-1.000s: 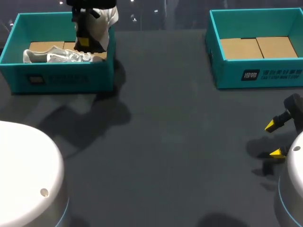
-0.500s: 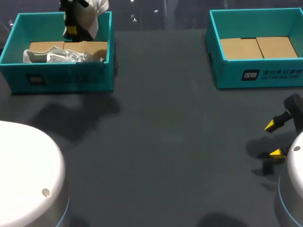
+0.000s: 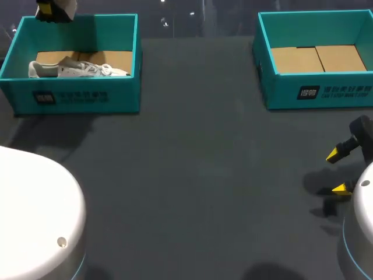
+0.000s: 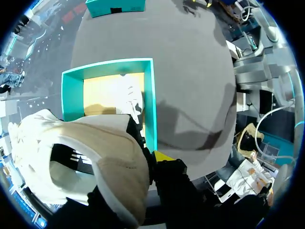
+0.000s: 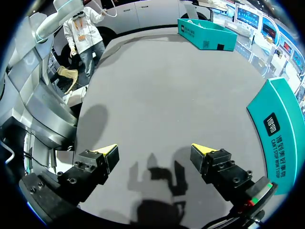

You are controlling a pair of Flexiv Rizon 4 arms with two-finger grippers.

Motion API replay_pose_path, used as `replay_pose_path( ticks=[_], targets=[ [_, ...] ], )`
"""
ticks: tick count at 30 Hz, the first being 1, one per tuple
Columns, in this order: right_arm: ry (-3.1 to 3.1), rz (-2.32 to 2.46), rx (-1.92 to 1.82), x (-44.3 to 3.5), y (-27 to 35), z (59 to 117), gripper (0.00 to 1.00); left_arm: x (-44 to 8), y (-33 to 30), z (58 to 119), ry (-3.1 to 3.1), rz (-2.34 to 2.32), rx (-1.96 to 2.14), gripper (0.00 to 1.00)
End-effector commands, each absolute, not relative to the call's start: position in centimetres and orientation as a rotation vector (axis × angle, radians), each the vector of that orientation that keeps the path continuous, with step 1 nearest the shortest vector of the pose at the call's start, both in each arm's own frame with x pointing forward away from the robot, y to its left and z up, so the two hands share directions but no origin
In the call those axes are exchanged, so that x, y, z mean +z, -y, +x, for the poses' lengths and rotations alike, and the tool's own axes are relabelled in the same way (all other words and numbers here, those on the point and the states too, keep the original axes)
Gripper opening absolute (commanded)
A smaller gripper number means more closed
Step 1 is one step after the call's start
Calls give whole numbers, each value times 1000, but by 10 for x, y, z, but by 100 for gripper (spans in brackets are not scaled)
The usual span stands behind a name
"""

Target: Take the shoe out of the shoebox, open the shoe tongue, remove and reinsert the insole, then place the shoe into the shoebox

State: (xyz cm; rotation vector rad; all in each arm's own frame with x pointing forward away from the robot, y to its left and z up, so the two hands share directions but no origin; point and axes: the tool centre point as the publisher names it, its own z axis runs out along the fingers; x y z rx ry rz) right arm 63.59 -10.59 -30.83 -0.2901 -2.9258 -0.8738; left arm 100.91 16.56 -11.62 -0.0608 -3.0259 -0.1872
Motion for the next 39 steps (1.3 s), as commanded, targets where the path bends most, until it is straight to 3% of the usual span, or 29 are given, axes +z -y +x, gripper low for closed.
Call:
replay_pose_path(
  ticks=[1,10,28,39],
  targets=[
    [2929,-291,-872,-308,106,634,100,-114,-166,1014,3011,-61,-187,0],
    [2929,-291,-872,-308,106,634,100,-118,-166,1014,3022,-107,-183,0],
    [2929,-291,-872,-308,106,634,100,-157,-208,1079,3020,-82,-211,0],
    [2929,-291,-872,-308,106,634,100,-159,-267,1083,2995,-905,-234,0]
  ],
)
